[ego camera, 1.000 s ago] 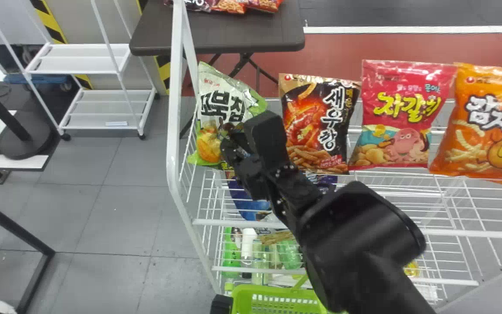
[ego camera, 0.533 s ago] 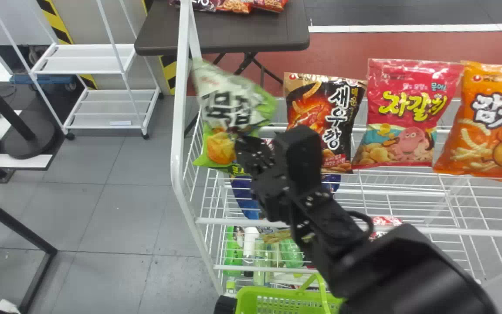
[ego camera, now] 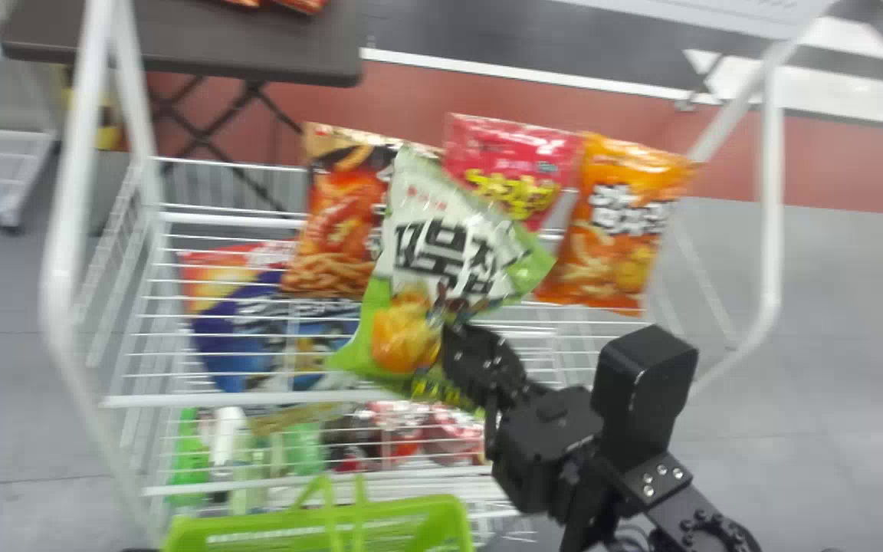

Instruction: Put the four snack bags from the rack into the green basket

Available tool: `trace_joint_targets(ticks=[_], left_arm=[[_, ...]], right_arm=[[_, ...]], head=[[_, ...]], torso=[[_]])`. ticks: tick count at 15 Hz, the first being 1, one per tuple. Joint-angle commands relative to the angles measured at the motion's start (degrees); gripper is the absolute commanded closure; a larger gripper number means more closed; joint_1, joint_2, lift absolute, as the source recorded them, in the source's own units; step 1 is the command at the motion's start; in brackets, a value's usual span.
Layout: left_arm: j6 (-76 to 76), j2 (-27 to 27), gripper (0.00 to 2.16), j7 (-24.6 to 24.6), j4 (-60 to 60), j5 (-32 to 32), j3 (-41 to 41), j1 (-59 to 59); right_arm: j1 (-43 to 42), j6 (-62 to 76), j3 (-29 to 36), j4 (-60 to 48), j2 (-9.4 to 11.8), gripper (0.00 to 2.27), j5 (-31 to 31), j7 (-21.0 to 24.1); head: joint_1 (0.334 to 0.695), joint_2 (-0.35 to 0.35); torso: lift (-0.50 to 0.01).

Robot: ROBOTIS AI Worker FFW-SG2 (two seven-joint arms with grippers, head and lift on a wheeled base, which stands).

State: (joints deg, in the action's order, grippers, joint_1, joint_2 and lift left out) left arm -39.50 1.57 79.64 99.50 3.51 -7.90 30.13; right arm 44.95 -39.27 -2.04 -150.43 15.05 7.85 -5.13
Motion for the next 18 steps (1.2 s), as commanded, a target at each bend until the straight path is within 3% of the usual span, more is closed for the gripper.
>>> trace_joint_targets(ticks=[1, 2, 3, 4, 6, 9, 16, 18], left_arm=[[0.0, -0.5, 2.11, 0.1, 0.4, 0.1, 0.6, 0.0], [0.0, -0.7, 2.11, 0.1, 0.5, 0.1, 0.7, 0.1], [-0.4, -0.8, 2.11, 0.1, 0.5, 0.2, 1.2, 0.1], [0.0, -1.0, 2.11, 0.2, 0.6, 0.3, 1.7, 0.2], [0.0, -1.3, 2.11, 0.7, 1.5, 0.5, 3.3, 1.0], [-1.9, -1.3, 2.11, 1.4, 6.1, 0.9, 4.2, 3.2], [-6.7, -0.9, 2.11, 2.0, 11.7, -0.2, 1.9, 5.6], [-6.5, -0.9, 2.11, 2.0, 11.7, -0.3, 1.9, 5.8]], right_arm=[[6.4, -11.1, 7.6, -5.7, 0.2, 1.98, 2.3, -4.6], [8.1, -15.7, 9.9, -7.2, -1.0, 1.98, 2.3, -7.7], [9.1, -20.5, 13.1, -8.7, -4.2, 1.98, 2.2, -12.7], [9.3, -22.4, 17.2, -8.8, -9.4, 1.98, 2.0, -19.2], [8.9, -30.0, 21.8, -7.5, -10.0, 1.98, 2.5, -22.9], [6.6, -33.8, 21.2, 0.2, -9.6, 1.98, 2.8, -26.2], [2.2, -32.9, 7.6, 8.7, -9.5, 1.96, -0.6, -25.8], [1.9, -34.3, 5.4, 8.9, -9.3, 1.68, -1.8, -24.7]], head=[[0.695, -0.350], [0.695, -0.350], [0.695, -0.350], [0.695, -0.350], [0.695, -0.350], [0.695, -0.350], [0.695, -0.350], [0.695, -0.350]], torso=[[-0.006], [-0.006], [-0.006], [-0.006], [-0.006], [-0.006], [-0.006], [-0.006]])
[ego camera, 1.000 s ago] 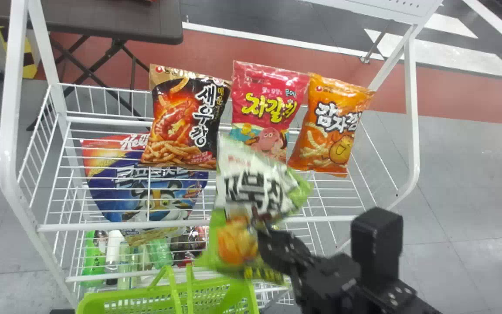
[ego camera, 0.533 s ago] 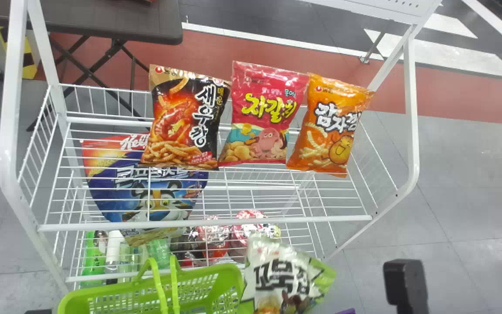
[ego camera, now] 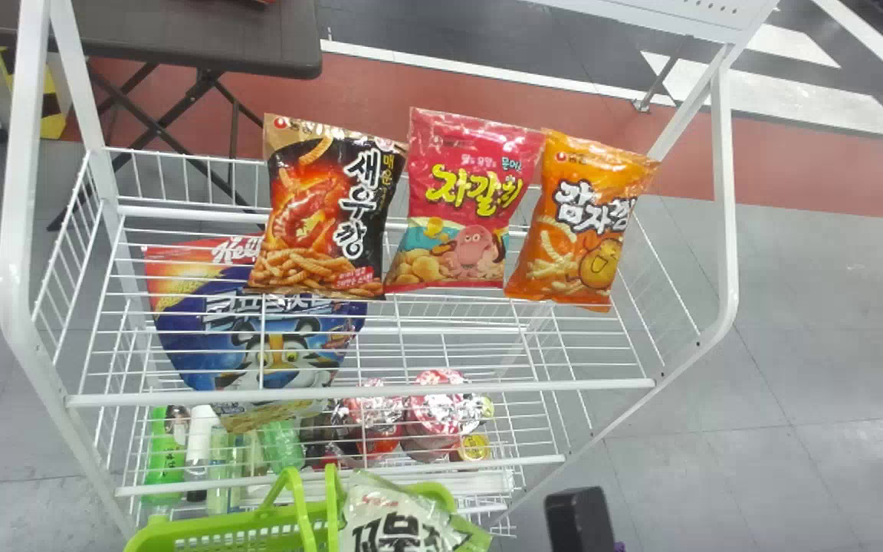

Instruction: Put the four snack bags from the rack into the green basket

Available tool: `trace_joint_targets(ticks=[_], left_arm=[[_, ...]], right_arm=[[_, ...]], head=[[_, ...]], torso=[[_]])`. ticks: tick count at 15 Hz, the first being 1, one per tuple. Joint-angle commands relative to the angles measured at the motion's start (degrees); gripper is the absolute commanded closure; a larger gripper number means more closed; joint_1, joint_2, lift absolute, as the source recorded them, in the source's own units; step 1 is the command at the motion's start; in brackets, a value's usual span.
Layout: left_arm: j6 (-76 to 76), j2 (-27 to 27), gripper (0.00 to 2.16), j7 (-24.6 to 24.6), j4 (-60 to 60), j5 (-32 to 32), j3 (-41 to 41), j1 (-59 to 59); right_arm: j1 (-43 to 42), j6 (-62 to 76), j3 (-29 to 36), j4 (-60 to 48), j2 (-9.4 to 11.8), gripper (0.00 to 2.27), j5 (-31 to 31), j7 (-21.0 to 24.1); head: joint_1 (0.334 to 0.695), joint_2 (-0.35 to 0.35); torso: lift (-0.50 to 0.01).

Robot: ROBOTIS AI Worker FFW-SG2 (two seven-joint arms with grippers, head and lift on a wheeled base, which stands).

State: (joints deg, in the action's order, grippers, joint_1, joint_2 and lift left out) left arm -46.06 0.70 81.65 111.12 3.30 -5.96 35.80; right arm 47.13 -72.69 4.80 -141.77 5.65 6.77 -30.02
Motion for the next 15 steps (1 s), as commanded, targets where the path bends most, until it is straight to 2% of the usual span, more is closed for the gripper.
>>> trace_joint_targets(ticks=[1, 2, 3, 6, 11, 15], left_arm=[[-0.1, 0.0, 2.11, 0.0, 0.1, 0.0, 0.1, 0.2], [-0.1, 0.0, 2.11, 0.0, 0.1, 0.0, 0.1, 0.2], [-0.1, 0.0, 2.11, 0.0, 0.1, 0.0, 0.1, 0.2], [-0.3, -0.1, 2.11, -0.1, 0.4, 0.0, 0.1, 0.1], [-0.3, 0.0, 2.11, -0.1, 0.7, 0.0, 0.2, 0.5], [-0.3, -0.1, 2.11, 0.3, 0.9, 0.0, 0.2, 0.7]], right_arm=[[-0.5, -1.8, -1.5, 0.2, 0.2, 1.14, -0.6, 0.1], [-0.5, -2.3, -1.5, 0.2, 0.3, 0.20, -0.4, 0.1], [-0.9, -3.9, -1.1, 0.0, 0.3, 0.00, -0.4, 0.1], [-1.3, -6.5, 2.3, -2.3, 0.2, 0.06, 2.8, -0.4], [-1.8, -6.0, 3.7, -4.2, -0.4, 0.06, 5.0, -0.4], [-1.9, 4.4, 6.5, -3.8, -2.7, 0.06, 6.4, 1.1]], head=[[0.695, -0.350], [0.695, -0.350], [0.695, -0.350], [0.695, -0.350], [0.695, -0.350], [0.695, -0.350]], torso=[[-0.006], [-0.006], [-0.006], [-0.006], [-0.006], [-0.006]])
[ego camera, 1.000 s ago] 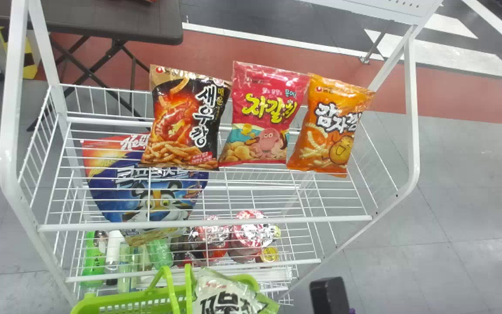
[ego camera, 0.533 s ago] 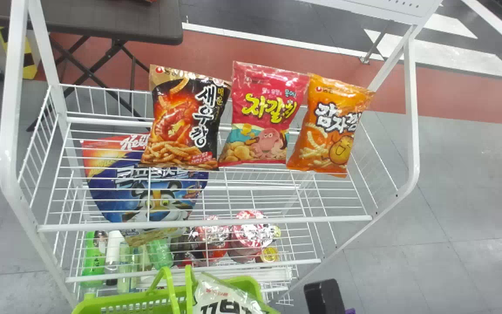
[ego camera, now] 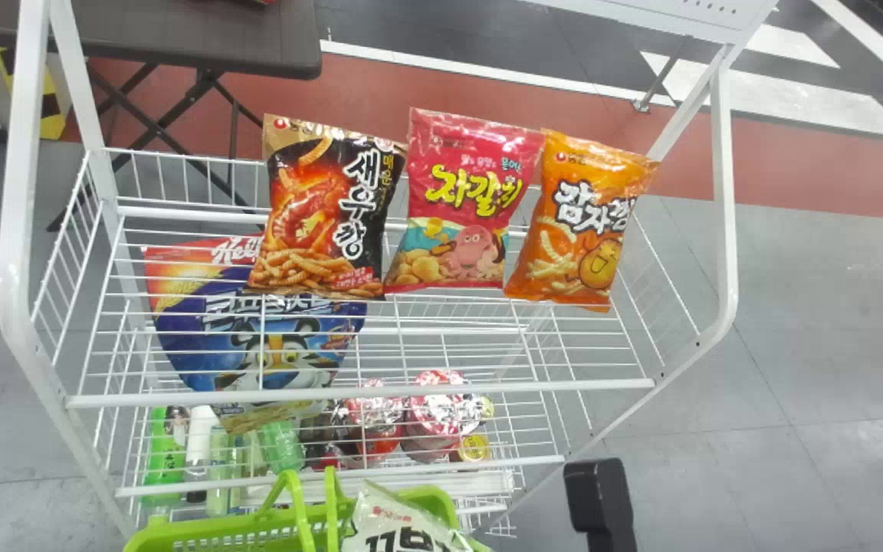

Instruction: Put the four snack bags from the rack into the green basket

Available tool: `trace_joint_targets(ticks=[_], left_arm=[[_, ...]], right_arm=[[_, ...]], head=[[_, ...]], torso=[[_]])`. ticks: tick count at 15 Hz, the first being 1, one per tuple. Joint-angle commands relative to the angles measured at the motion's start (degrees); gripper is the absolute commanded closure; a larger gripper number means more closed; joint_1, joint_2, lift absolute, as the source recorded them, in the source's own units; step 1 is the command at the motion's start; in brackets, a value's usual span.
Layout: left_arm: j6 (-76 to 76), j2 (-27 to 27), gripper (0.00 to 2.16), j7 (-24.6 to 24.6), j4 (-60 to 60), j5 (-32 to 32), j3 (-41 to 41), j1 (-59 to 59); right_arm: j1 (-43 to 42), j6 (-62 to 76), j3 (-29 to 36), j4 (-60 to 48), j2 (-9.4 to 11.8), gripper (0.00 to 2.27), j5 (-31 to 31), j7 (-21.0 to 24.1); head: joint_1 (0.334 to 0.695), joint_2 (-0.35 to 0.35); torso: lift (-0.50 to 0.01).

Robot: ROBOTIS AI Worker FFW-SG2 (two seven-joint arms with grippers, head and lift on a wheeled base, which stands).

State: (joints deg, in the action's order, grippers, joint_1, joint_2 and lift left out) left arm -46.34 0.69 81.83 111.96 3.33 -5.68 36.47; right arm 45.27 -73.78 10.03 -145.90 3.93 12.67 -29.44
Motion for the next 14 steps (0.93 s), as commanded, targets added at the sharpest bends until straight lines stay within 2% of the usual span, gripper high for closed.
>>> trace_joint_targets(ticks=[1, 4, 7, 11, 12, 13, 14], left_arm=[[0.1, 0.0, 2.11, 0.1, 0.1, -0.1, -0.1, -0.1], [0.0, -0.1, 2.11, 0.0, 0.2, -0.3, -0.3, -0.2], [-0.6, 0.3, 2.11, 0.1, -0.2, -0.3, -0.4, -0.6], [-0.7, 0.5, 2.11, 1.0, -0.8, 0.1, -0.3, -0.7], [-0.6, 0.5, 2.11, 1.2, -0.8, 0.1, -0.3, -0.7], [-0.7, 0.7, 2.11, 1.7, -0.9, 0.2, -0.3, -1.0], [-0.7, 1.1, 2.11, 2.0, -1.3, 0.5, -0.3, -1.5]], right_arm=[[-0.5, 13.5, 1.2, 1.6, -1.2, 0.06, 1.0, 3.8], [-8.4, 37.6, -2.1, 11.3, -1.1, 0.07, 1.0, 10.2], [-19.5, 46.0, -9.0, 21.3, -1.2, 0.08, 0.2, 18.1], [-33.7, 48.2, -20.5, 33.8, -1.5, 0.08, -3.4, 25.0], [-36.0, 48.5, -22.7, 36.5, -1.7, 0.09, -4.6, 27.8], [-37.6, 49.7, -23.8, 38.4, -2.4, 0.09, -5.8, 29.6], [-38.7, 49.7, -23.8, 39.9, -3.5, 0.09, -6.9, 30.3]], head=[[0.695, -0.350], [0.695, -0.350], [0.695, -0.350], [0.695, -0.350], [0.695, -0.322], [0.695, -0.251], [0.695, -0.225]], torso=[[-0.006], [-0.006], [-0.006], [-0.006], [-0.006], [-0.006], [-0.006]])
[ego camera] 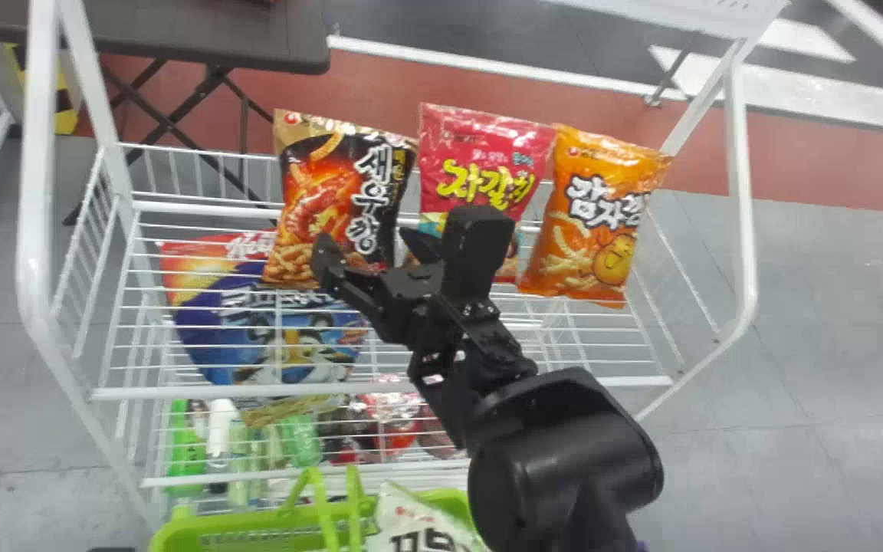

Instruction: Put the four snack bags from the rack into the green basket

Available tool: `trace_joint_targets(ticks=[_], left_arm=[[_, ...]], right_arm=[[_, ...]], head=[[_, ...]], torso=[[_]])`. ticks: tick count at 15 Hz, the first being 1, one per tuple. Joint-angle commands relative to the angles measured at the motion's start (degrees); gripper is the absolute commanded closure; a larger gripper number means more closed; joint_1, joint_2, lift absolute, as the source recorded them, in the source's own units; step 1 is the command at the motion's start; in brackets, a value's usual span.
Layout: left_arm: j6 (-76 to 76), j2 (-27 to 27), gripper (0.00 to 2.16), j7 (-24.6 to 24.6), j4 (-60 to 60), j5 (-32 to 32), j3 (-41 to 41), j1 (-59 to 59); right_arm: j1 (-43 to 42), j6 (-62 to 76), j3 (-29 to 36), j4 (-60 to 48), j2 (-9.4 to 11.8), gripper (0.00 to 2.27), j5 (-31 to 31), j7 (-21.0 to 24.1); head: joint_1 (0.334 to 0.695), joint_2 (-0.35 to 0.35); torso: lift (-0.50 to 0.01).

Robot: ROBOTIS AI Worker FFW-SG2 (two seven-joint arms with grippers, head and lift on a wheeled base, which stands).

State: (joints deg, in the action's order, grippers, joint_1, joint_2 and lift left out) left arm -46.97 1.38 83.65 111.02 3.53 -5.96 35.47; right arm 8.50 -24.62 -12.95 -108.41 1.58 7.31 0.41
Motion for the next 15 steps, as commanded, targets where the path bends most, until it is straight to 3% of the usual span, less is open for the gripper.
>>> trace_joint_targets(ticks=[1, 4, 5, 6, 7, 8, 9, 10, 15], left_arm=[[-0.1, 0.8, 2.11, 0.2, -0.7, 0.8, -0.1, -1.2], [-0.1, 1.3, 2.11, 0.5, -1.2, 1.5, 0.0, -1.6], [-0.1, 1.3, 2.11, 0.5, -1.6, 1.5, 0.0, -1.7], [0.1, 1.3, 2.11, 0.9, -1.9, 1.7, 0.1, -1.8], [0.1, 1.3, 2.11, 1.0, -2.3, 2.0, 0.4, -1.8], [0.1, 1.3, 2.11, 1.2, -2.6, 2.4, 0.8, -1.8], [0.1, 1.3, 2.11, 1.2, -2.6, 2.4, 0.9, -1.8], [0.1, 1.3, 2.11, 1.2, -2.6, 2.4, 1.0, -1.8], [0.1, 1.2, 2.11, 0.5, -2.5, 2.2, 0.2, -1.7]], right_arm=[[-2.9, 0.4, -0.9, 3.9, -1.6, 0.09, -2.1, 1.7], [-6.7, 0.2, -3.5, 8.9, -1.6, 0.15, -4.5, 3.5], [-7.9, -0.8, -3.9, 10.5, -1.6, 0.28, -5.7, 3.5], [-9.0, -2.4, -3.9, 11.6, -1.6, 0.69, -7.0, 3.4], [-10.0, -4.3, -4.7, 12.1, -1.6, 1.51, -7.4, 2.5], [-9.9, -4.2, -5.3, 12.0, -1.6, 1.95, -7.8, 1.7], [-9.2, -3.5, -5.5, 11.6, -1.6, 1.97, -8.4, -0.8], [-8.0, -3.1, -5.9, 10.4, -1.6, 2.07, -9.4, -1.2], [0.1, -1.9, -4.5, -0.7, -1.6, 2.10, -9.6, -5.1]], head=[[0.695, -0.208], [0.695, -0.182], [0.695, -0.165], [0.695, -0.154], [0.695, -0.148], [0.695, -0.145], [0.695, -0.139], [0.695, -0.116], [0.695, -0.081]], torso=[[-0.006], [-0.006], [-0.006], [-0.006], [-0.006], [-0.006], [-0.006], [-0.006], [-0.006]])
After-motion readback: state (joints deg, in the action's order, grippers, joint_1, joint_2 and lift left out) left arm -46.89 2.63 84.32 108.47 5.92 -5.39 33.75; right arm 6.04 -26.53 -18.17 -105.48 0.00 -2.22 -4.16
